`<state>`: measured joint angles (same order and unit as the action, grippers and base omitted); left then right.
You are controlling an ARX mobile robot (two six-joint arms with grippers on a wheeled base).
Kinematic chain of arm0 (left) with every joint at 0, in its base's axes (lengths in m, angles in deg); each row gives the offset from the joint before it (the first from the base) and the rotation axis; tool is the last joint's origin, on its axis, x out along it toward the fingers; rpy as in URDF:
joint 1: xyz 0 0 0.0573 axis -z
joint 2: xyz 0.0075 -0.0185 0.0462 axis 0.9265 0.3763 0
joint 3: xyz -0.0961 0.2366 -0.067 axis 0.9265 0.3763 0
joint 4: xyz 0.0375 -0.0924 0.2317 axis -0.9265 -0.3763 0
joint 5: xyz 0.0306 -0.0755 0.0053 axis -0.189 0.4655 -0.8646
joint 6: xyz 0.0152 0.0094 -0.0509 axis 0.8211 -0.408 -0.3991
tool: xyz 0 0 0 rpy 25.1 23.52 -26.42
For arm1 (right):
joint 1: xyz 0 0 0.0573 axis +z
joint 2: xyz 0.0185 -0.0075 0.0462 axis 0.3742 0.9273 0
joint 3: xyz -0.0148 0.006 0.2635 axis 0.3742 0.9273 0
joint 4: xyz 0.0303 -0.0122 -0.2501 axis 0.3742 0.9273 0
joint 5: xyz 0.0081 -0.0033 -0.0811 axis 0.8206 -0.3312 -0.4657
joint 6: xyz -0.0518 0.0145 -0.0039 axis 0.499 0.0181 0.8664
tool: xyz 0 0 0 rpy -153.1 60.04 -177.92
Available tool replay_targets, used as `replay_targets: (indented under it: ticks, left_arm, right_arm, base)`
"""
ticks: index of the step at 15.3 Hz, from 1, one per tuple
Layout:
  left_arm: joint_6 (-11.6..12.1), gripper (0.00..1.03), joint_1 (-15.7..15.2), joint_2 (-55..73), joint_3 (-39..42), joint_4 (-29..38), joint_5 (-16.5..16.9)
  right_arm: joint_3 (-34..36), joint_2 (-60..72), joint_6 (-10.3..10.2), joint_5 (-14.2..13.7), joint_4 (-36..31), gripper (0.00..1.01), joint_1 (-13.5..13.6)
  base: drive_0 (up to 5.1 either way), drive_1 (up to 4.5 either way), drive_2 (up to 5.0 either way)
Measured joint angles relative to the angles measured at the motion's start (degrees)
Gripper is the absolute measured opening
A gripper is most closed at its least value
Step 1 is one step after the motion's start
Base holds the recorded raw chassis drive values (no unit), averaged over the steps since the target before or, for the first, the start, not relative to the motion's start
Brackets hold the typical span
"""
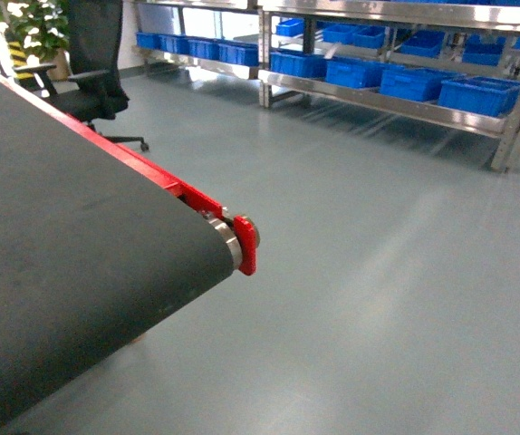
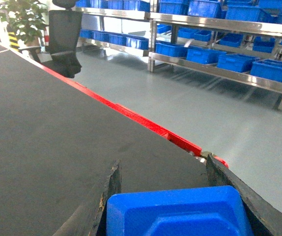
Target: Pick blue part to blue bin on bottom shelf
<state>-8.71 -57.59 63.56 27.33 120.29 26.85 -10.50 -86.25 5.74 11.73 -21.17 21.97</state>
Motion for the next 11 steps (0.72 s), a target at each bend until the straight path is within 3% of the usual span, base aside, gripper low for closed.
replay_targets:
  ticks: [11]
  left_arm:
    - [0.0,0.43,0.0,0.0,0.02,0.0,0.02]
  right_arm:
    - [0.0,0.0,0.0,0.0,0.0,0.98,0.0]
  base:
    - [-1.6,-1.6,-1.6]
